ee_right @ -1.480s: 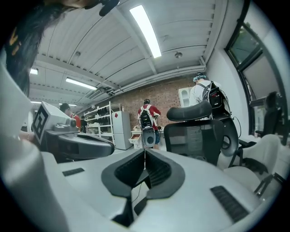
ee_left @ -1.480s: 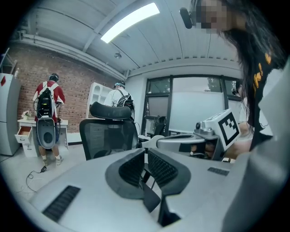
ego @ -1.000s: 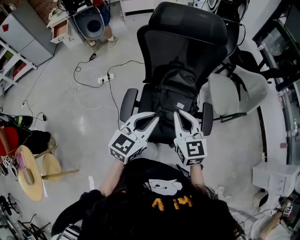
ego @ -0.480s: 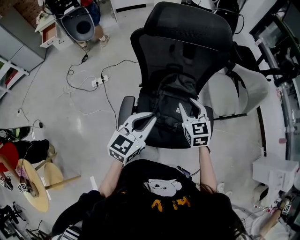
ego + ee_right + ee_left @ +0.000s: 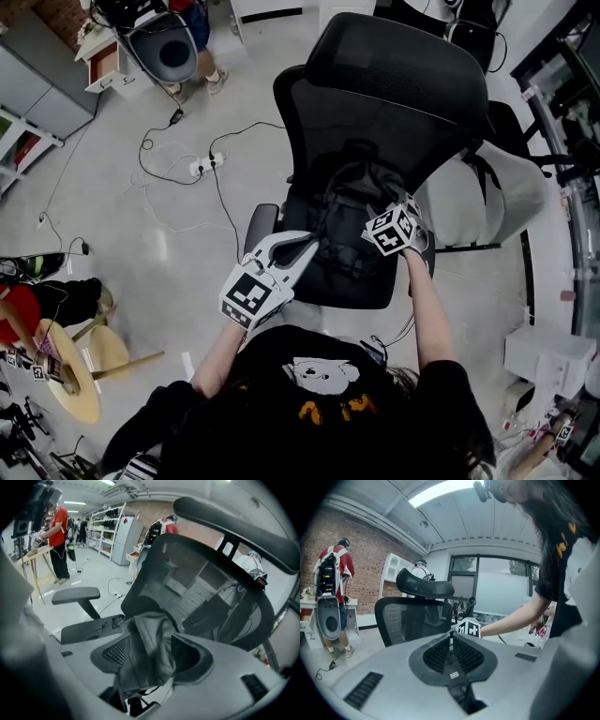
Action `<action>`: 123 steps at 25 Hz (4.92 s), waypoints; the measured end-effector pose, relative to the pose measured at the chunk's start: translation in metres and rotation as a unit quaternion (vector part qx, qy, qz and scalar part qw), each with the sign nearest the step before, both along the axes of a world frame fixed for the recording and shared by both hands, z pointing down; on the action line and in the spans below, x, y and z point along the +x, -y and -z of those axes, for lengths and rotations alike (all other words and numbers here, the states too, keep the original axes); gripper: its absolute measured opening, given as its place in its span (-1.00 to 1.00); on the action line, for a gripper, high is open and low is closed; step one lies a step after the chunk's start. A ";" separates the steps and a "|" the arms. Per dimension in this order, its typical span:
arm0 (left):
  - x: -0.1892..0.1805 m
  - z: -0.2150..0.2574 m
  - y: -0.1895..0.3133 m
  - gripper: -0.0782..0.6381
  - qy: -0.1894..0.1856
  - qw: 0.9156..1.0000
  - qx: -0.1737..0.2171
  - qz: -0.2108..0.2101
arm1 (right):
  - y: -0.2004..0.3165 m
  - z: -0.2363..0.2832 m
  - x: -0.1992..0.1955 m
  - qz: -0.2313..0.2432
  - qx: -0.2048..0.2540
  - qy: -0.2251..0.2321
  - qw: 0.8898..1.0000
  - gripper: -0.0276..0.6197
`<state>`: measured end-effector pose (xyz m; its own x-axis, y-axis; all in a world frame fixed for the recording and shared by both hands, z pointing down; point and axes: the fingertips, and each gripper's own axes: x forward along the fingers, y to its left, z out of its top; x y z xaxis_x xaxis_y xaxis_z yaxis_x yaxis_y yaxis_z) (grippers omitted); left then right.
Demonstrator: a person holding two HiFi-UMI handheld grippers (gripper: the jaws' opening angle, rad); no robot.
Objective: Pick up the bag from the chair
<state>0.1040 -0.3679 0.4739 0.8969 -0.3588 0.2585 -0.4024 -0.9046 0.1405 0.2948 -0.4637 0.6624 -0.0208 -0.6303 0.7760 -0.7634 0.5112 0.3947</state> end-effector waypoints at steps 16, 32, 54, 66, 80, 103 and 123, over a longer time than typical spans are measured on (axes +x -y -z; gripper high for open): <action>-0.026 -0.030 0.027 -0.70 0.030 0.998 -0.035 0.040 | 0.028 -0.074 0.023 -0.056 -0.049 -0.045 0.996 -0.41; -0.017 -0.025 0.010 -0.70 0.024 0.998 -0.031 0.039 | -0.039 -0.011 -0.008 -0.184 -0.005 0.176 0.967 -0.78; -0.009 -0.002 -0.075 -0.70 0.022 0.999 -0.003 0.037 | -0.189 0.084 -0.045 -0.211 0.050 0.296 0.930 -0.79; -0.028 0.017 -0.158 -0.70 0.006 0.997 0.021 0.071 | -0.272 0.144 -0.080 -0.161 0.083 0.319 0.930 -0.80; -0.073 0.028 -0.277 -0.70 0.017 0.991 0.021 0.127 | -0.377 0.149 -0.115 -0.139 0.054 0.337 0.930 -0.79; -0.130 0.070 -0.328 -0.70 -0.009 0.995 0.068 0.075 | -0.460 0.182 -0.211 -0.151 0.069 0.326 0.931 -0.80; -0.196 0.046 -0.422 -0.70 -0.009 0.997 0.054 0.051 | -0.555 0.177 -0.280 -0.174 0.070 0.321 0.928 -0.80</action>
